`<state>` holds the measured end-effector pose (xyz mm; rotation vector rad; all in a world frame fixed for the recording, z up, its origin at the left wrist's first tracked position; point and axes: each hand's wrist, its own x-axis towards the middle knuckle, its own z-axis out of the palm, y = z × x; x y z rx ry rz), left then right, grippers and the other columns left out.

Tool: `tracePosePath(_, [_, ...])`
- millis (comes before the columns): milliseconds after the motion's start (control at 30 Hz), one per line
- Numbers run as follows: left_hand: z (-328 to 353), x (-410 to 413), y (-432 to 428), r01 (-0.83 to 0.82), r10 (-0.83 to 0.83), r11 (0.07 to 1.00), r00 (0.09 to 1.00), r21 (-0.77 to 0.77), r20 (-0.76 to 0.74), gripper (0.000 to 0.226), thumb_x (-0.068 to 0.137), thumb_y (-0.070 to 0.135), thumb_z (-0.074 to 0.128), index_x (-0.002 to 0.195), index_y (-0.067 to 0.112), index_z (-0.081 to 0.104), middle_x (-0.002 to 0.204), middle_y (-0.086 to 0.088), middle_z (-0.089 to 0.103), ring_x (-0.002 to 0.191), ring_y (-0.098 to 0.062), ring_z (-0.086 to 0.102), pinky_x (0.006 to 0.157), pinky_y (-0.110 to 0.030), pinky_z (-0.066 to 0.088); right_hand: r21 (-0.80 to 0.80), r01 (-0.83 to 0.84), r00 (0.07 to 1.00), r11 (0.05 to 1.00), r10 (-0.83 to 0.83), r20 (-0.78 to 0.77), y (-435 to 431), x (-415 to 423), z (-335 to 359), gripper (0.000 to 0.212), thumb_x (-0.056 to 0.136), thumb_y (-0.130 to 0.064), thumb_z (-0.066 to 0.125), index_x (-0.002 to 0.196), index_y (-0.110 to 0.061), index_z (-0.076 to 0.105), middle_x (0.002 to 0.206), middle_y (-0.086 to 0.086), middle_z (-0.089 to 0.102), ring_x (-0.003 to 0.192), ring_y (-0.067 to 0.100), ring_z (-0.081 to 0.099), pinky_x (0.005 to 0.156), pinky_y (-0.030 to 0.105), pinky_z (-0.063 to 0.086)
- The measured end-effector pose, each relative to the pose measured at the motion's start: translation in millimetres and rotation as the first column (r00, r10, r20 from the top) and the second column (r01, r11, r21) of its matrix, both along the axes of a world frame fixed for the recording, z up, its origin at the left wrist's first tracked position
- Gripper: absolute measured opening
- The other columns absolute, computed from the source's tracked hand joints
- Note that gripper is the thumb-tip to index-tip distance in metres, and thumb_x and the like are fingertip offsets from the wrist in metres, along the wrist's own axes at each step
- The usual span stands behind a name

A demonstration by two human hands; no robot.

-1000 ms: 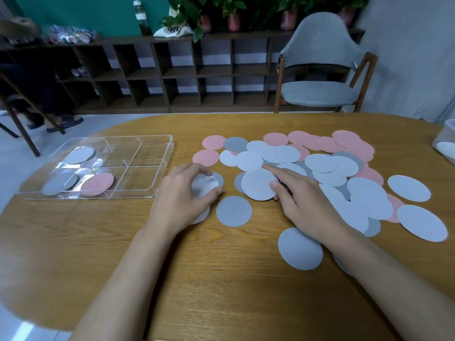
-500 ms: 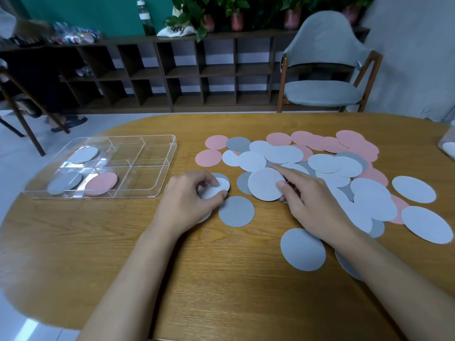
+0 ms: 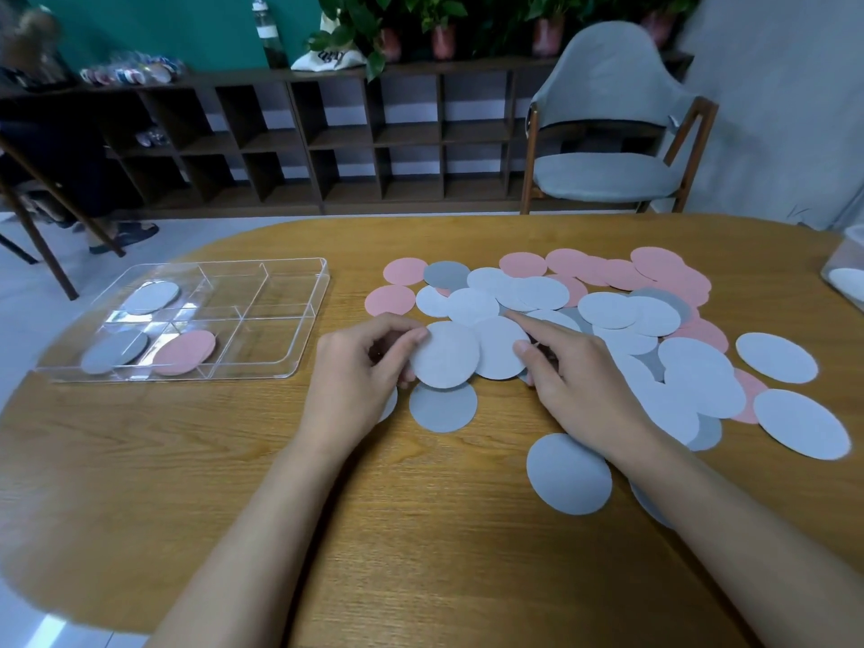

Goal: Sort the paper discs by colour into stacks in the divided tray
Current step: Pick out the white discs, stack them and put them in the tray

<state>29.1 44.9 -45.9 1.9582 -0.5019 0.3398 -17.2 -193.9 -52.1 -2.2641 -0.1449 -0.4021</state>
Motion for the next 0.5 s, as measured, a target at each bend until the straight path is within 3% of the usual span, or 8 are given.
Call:
tracePosePath(133, [-2.0, -4.1, -10.0, 0.041, -0.043, 0.999, 0.995, -0.025, -0.094, 0.005, 0.092, 0.011, 0.078, 0.096, 0.015, 0.078, 0.071, -0.002, 0.075, 0.062, -0.018, 0.073, 0.066, -0.029, 0.059, 0.023, -0.035, 0.999, 0.999, 0.036, -0.03, 2.7, 1.3, -1.5, 0.042, 0.108, -0.019, 0.046, 0.147, -0.031, 0.055, 0.073, 0.0, 0.064, 0.075, 0.011, 0.059, 0.076, 0.023, 0.048])
tracePosePath(267, [-5.4, -2.8, -17.6, 0.006, -0.01, 0.999, 0.994, -0.033, -0.108, 0.013, 0.087, 0.016, 0.083, 0.099, 0.017, 0.08, 0.068, 0.0, 0.074, 0.064, -0.018, 0.074, 0.069, -0.027, 0.059, 0.025, -0.084, 0.995, 0.996, 0.086, -0.055, 7.6, 1.0, -0.8, 0.045, 0.109, -0.014, 0.041, 0.148, -0.032, 0.054, 0.078, -0.002, 0.064, 0.077, 0.01, 0.06, 0.078, 0.017, 0.047])
tracePosePath(367, [-5.3, -2.1, -18.7, -0.023, 0.019, 0.999, 0.993, -0.039, -0.119, 0.016, 0.083, 0.022, 0.088, 0.098, 0.019, 0.082, 0.066, 0.0, 0.073, 0.062, -0.019, 0.073, 0.066, -0.025, 0.057, 0.089, -0.111, 0.989, 0.99, 0.119, -0.09, 10.8, 0.0, 1.7, 0.042, 0.109, -0.024, 0.042, 0.149, -0.032, 0.052, 0.084, -0.002, 0.064, 0.079, 0.008, 0.06, 0.078, 0.016, 0.048])
tracePosePath(433, [-5.3, -2.6, -19.1, -0.046, 0.044, 0.999, 0.995, -0.02, -0.093, 0.014, 0.081, 0.027, 0.089, 0.092, 0.021, 0.082, 0.065, 0.001, 0.072, 0.061, -0.017, 0.069, 0.063, -0.025, 0.054, 0.029, -0.112, 0.991, 0.993, 0.114, -0.069, 12.4, -0.5, 2.3, 0.043, 0.108, -0.034, 0.045, 0.151, -0.03, 0.05, 0.085, -0.006, 0.061, 0.085, 0.007, 0.059, 0.082, 0.019, 0.045])
tracePosePath(500, [-5.5, -3.2, -20.2, -0.064, 0.065, 0.998, 0.996, 0.01, -0.054, 0.016, 0.08, 0.031, 0.09, 0.088, 0.021, 0.08, 0.065, 0.003, 0.071, 0.06, -0.012, 0.064, 0.062, -0.022, 0.05, -0.048, -0.11, 0.994, 0.993, 0.109, -0.03, 13.8, -0.7, 1.9, 0.044, 0.107, -0.03, 0.049, 0.151, -0.027, 0.05, 0.084, -0.011, 0.056, 0.087, 0.005, 0.056, 0.08, 0.015, 0.04])
